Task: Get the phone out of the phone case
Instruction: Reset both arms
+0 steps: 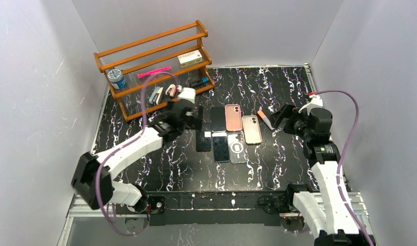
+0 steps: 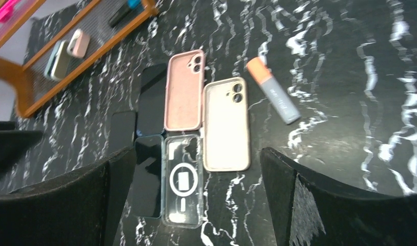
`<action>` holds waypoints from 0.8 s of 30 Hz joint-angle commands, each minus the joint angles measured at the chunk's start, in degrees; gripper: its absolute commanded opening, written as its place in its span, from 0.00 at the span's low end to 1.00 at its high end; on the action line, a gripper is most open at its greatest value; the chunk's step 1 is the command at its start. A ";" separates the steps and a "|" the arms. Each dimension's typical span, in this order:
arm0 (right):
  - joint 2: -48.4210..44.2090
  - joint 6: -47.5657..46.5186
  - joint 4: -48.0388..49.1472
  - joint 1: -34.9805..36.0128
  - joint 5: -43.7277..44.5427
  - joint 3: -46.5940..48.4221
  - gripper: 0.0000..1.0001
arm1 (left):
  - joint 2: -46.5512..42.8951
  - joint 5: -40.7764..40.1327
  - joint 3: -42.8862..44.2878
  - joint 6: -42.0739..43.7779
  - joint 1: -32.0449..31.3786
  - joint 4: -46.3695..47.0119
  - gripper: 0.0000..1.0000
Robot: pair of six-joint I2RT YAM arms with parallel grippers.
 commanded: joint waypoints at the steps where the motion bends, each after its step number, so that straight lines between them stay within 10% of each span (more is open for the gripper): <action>1: -7.07 -2.19 -4.87 -0.09 13.54 4.38 0.99 | -10.76 8.29 -2.59 -7.13 9.47 -3.43 0.98; 16: -33.41 -13.72 -1.71 -0.09 30.39 -1.50 0.99 | -57.89 -17.38 -13.58 2.06 14.01 -4.68 0.98; 24: -37.66 -14.17 0.32 -0.09 30.67 -5.85 0.99 | -65.88 -19.58 -18.69 2.13 14.00 -2.27 0.98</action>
